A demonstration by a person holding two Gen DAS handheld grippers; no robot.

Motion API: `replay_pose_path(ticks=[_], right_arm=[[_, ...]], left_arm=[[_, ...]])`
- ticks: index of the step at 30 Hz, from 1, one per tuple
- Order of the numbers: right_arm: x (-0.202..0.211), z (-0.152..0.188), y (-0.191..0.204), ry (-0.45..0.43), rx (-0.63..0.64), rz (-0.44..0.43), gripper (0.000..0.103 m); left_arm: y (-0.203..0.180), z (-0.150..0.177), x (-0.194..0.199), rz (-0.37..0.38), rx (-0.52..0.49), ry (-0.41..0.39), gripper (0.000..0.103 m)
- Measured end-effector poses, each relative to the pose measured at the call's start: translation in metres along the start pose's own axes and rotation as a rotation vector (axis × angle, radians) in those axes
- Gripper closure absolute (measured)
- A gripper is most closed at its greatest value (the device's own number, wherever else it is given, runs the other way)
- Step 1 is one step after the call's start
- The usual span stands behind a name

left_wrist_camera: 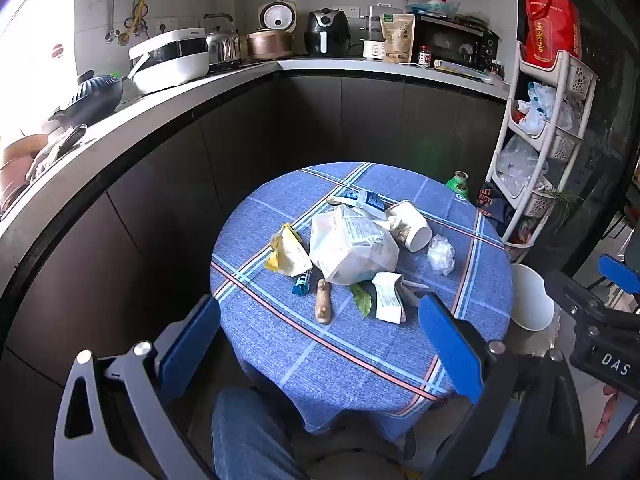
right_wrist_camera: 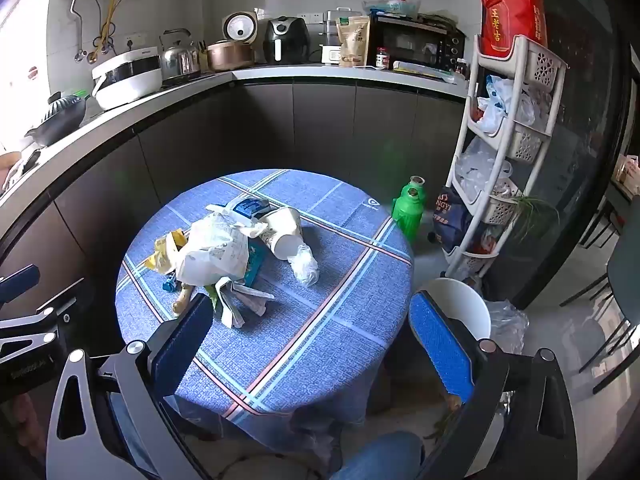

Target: Collect trash

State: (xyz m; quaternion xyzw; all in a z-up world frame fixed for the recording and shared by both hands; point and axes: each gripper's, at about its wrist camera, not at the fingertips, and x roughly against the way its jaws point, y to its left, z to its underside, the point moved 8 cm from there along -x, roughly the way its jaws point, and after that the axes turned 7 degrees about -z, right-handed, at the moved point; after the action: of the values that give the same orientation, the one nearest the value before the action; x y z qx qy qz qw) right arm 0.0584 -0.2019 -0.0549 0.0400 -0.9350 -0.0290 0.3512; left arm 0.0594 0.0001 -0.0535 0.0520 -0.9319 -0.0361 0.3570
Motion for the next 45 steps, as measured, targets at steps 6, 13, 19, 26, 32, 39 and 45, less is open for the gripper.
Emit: replay_pose_path(ticks=[6,13,19,26,32,39,45], right_arm=[[-0.0016,0.0010,-0.0032,0.005,-0.003,-0.001,0.008],[-0.0018,0.0008,-0.0036,0.006,-0.005,0.001,0.008],[-0.0015,0.0011,-0.0030,0.004,-0.004,0.003,0.008],[-0.0005,0.0003,-0.0036,0.003,-0.003,0.003,0.008],[0.0029,-0.0022,-0.0008,0.002,-0.002,0.007,0.008],[0.0029,-0.0022,-0.0007,0.001,-0.002,0.006,0.008],[0.0038,-0.0033,0.0003,-0.002,0.001,0.006,0.008]], left_arm=[[-0.0001,0.0002,0.0001,0.004,0.001,0.002,0.004],[-0.0002,0.0001,0.0006,0.004,0.001,0.000,0.004],[-0.0004,0.0001,0.0003,0.002,0.000,-0.001,0.004],[-0.0030,-0.0048,0.0083,0.003,0.001,-0.002,0.004],[-0.0023,-0.0041,0.0077,0.004,0.002,-0.003,0.004],[-0.0024,-0.0042,0.0079,0.005,0.001,-0.005,0.004],[-0.0020,-0.0038,0.0073,0.006,0.003,-0.004,0.004]])
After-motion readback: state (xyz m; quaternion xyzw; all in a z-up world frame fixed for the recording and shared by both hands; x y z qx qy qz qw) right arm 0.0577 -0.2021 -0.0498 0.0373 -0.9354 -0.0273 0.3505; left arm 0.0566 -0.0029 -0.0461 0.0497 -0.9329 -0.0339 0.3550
